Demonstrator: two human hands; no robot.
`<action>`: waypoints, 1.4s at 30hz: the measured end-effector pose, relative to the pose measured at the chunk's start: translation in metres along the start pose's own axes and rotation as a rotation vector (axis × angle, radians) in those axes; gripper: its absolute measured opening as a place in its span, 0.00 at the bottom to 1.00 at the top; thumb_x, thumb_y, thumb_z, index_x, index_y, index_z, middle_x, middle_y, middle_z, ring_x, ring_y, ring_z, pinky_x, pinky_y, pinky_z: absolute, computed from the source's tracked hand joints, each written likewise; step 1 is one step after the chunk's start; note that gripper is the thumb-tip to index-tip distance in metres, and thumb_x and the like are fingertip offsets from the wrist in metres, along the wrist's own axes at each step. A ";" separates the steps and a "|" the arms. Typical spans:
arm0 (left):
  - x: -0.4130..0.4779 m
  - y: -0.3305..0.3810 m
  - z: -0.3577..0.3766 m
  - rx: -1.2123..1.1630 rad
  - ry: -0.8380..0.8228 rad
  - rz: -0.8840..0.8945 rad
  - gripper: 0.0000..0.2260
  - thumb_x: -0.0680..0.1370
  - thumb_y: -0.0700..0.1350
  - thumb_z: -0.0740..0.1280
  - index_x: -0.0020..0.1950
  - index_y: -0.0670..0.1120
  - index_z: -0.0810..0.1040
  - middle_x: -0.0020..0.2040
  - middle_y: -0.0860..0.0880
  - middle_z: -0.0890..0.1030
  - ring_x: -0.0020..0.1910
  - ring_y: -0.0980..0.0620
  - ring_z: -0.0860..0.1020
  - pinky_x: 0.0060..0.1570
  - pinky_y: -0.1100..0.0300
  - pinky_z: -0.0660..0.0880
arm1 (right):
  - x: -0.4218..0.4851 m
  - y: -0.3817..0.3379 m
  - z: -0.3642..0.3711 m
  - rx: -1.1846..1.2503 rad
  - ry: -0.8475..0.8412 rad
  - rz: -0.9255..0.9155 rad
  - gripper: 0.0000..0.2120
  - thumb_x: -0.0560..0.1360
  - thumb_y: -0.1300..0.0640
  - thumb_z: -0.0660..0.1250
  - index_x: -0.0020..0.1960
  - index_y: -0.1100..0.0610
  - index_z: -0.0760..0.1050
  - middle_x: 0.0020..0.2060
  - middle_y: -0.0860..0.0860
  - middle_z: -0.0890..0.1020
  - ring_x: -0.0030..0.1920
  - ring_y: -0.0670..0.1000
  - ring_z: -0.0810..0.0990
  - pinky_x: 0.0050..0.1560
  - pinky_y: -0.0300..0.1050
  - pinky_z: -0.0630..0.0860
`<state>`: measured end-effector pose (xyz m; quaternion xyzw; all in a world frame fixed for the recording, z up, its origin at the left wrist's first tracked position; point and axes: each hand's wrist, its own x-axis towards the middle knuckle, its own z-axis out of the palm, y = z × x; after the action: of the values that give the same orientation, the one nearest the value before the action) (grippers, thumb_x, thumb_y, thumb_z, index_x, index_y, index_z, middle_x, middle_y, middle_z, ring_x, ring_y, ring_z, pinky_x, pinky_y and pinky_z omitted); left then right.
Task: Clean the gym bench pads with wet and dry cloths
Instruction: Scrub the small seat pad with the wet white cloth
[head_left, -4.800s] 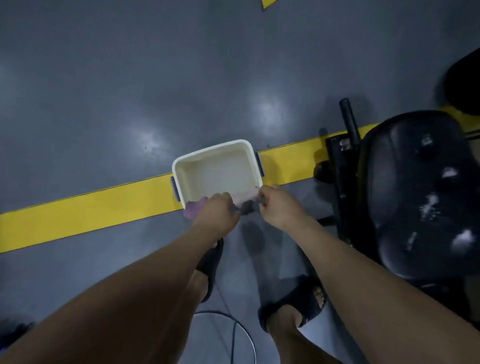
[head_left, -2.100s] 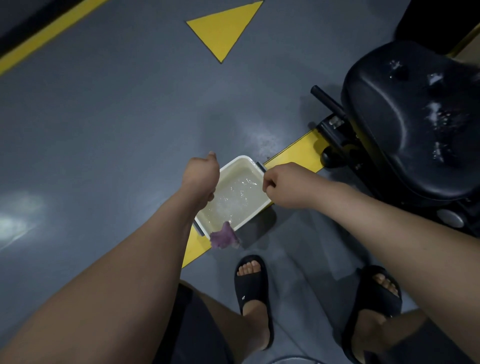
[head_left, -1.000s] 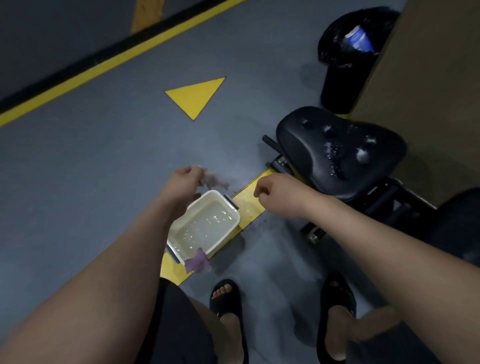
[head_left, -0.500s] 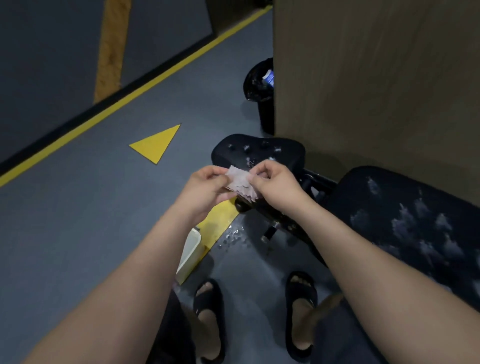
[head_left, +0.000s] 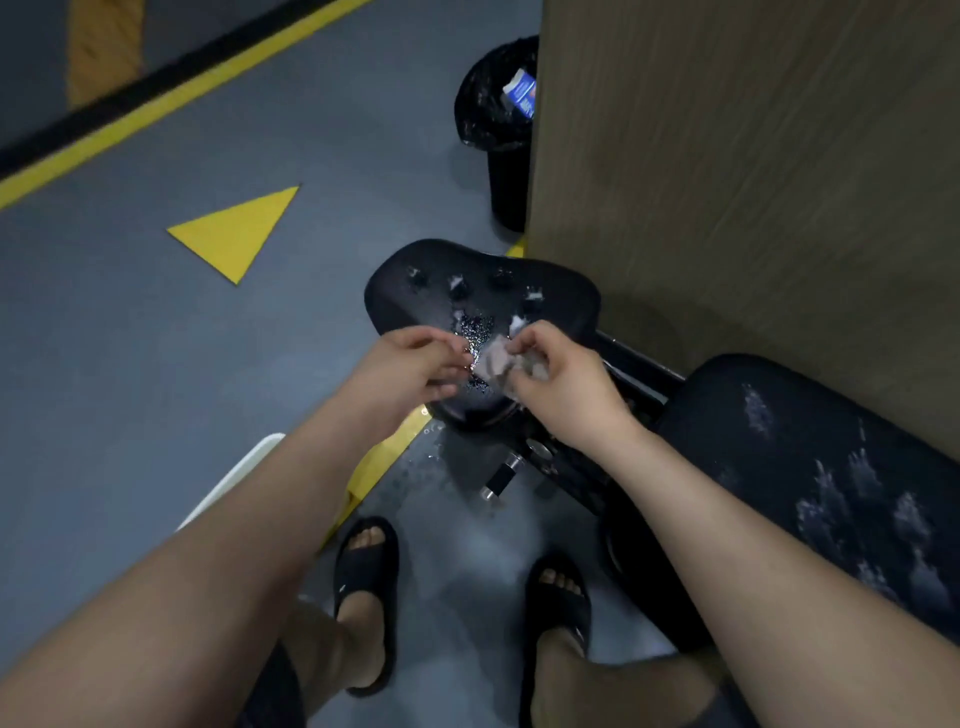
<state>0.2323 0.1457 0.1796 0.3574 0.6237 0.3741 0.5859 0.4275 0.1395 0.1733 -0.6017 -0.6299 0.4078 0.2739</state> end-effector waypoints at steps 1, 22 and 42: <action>0.014 -0.003 -0.002 0.098 0.111 0.022 0.05 0.82 0.42 0.66 0.50 0.47 0.81 0.47 0.47 0.84 0.43 0.50 0.81 0.47 0.56 0.77 | 0.007 0.006 -0.002 -0.027 0.021 0.023 0.07 0.76 0.57 0.69 0.50 0.48 0.75 0.41 0.44 0.81 0.35 0.42 0.76 0.38 0.41 0.73; 0.094 -0.090 0.034 0.474 0.636 0.326 0.16 0.84 0.42 0.58 0.71 0.43 0.74 0.75 0.44 0.68 0.74 0.43 0.66 0.75 0.46 0.62 | 0.059 0.063 0.002 -0.504 0.112 -0.308 0.13 0.76 0.61 0.74 0.60 0.61 0.81 0.52 0.52 0.76 0.47 0.51 0.79 0.55 0.46 0.78; 0.102 -0.104 0.040 0.502 0.743 0.413 0.17 0.82 0.43 0.55 0.68 0.43 0.76 0.72 0.43 0.71 0.72 0.40 0.68 0.71 0.44 0.67 | 0.099 0.050 0.019 -0.677 0.086 -0.545 0.13 0.73 0.71 0.65 0.54 0.63 0.84 0.46 0.59 0.79 0.46 0.63 0.79 0.48 0.56 0.80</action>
<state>0.2659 0.1900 0.0390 0.4462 0.7775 0.4227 0.1331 0.4265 0.2305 0.1068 -0.4857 -0.8519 0.0655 0.1849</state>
